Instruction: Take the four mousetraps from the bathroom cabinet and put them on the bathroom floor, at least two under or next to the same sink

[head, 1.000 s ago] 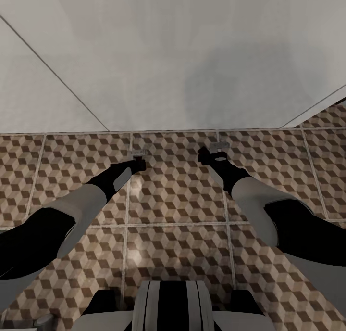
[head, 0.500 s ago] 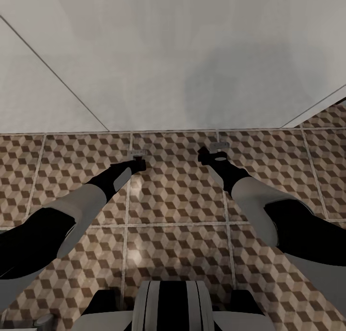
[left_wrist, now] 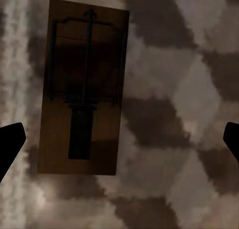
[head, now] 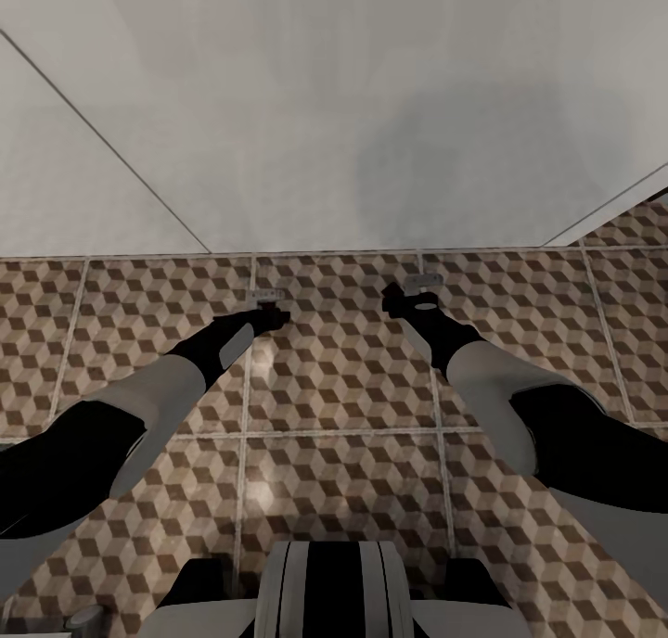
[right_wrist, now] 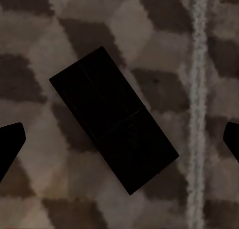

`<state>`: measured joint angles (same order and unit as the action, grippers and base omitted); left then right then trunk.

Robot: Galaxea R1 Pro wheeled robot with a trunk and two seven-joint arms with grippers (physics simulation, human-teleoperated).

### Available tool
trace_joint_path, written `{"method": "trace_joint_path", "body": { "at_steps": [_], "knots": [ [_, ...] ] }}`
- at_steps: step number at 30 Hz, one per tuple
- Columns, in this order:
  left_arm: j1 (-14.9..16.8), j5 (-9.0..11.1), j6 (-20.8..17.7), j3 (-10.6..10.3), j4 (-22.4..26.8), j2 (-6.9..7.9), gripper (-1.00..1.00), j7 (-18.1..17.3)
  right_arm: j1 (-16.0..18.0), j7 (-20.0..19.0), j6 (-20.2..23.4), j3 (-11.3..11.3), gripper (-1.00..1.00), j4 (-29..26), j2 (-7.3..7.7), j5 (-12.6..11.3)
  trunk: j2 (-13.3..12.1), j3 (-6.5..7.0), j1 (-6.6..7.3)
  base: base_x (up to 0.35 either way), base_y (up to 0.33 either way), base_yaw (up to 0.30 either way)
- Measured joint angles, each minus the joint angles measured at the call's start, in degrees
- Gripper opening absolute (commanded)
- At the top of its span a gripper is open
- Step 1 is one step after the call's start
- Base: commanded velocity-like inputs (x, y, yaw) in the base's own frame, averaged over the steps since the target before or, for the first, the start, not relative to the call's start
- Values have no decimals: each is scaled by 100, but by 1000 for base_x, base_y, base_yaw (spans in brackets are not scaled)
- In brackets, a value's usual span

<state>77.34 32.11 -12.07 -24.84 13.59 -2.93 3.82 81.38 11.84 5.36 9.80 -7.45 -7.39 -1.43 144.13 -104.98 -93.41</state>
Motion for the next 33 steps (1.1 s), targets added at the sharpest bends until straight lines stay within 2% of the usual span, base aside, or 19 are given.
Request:
{"method": "trace_joint_path", "body": {
  "at_steps": [18, 33],
  "knots": [
    [0, 0, 0, 0, 0, 0, 100, -3, -17, 0, -71, 0, 100, 0, 0, 0, 0, 0, 0, -4, 0, 0],
    [0, 0, 0, 0, 7, 0, 100, 0, -18, -1, -113, 0, 100, 0, 0, 0, 0, 0, -4, -298, 0, 0]
  ]
}}
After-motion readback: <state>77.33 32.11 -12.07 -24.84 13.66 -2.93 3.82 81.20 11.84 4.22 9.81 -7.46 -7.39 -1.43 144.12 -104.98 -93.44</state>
